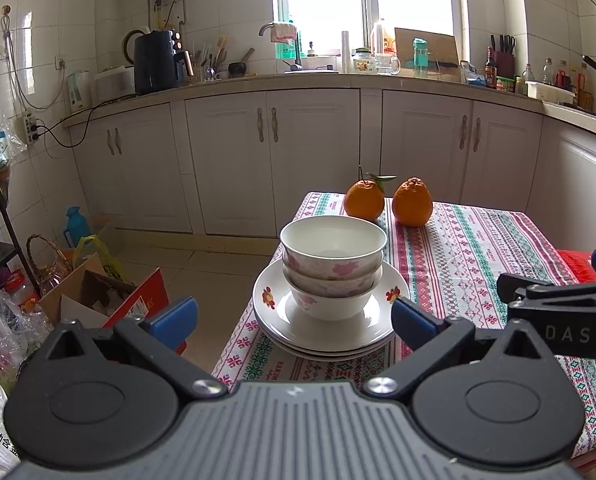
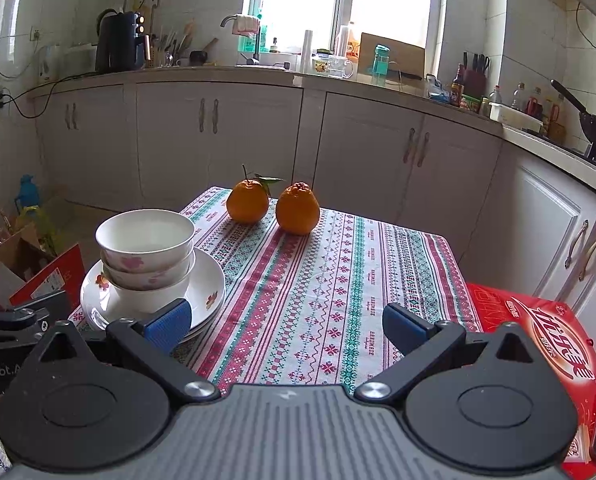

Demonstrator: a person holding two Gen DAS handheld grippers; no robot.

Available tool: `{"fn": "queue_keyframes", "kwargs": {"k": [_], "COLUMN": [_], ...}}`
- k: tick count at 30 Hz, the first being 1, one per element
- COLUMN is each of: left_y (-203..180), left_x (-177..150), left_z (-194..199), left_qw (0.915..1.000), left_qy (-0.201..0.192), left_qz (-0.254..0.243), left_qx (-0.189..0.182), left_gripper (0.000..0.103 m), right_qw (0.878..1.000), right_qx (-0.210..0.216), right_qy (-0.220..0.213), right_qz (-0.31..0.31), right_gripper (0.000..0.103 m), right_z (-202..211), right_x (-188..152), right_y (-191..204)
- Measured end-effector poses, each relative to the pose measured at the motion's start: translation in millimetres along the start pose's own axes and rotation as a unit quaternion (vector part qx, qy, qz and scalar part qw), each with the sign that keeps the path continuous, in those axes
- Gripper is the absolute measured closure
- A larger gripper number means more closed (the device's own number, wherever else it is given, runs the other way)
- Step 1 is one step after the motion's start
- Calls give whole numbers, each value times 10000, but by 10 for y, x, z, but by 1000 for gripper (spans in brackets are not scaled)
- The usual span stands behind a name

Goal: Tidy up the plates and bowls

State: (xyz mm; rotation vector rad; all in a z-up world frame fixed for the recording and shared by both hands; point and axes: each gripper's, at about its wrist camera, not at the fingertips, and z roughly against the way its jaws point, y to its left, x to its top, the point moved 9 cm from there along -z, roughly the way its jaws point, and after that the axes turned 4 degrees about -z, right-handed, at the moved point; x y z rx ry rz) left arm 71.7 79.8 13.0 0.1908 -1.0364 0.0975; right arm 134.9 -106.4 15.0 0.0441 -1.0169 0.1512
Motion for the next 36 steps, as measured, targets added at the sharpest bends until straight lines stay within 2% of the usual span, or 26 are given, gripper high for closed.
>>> {"fn": "queue_keyframes", "kwargs": {"k": [36], "left_y": [-17], "left_x": [16], "left_z": [34], "left_qw": [10000], "left_qy": [-28], "left_qz": [0], "left_qx": [3], "left_gripper": [1], "right_qw": [10000], "right_qx": [-28], "right_qy": [-42], "right_qz": [-15], "right_gripper": [0], "right_z": [33], "right_x": [9], "right_y": [-27]}}
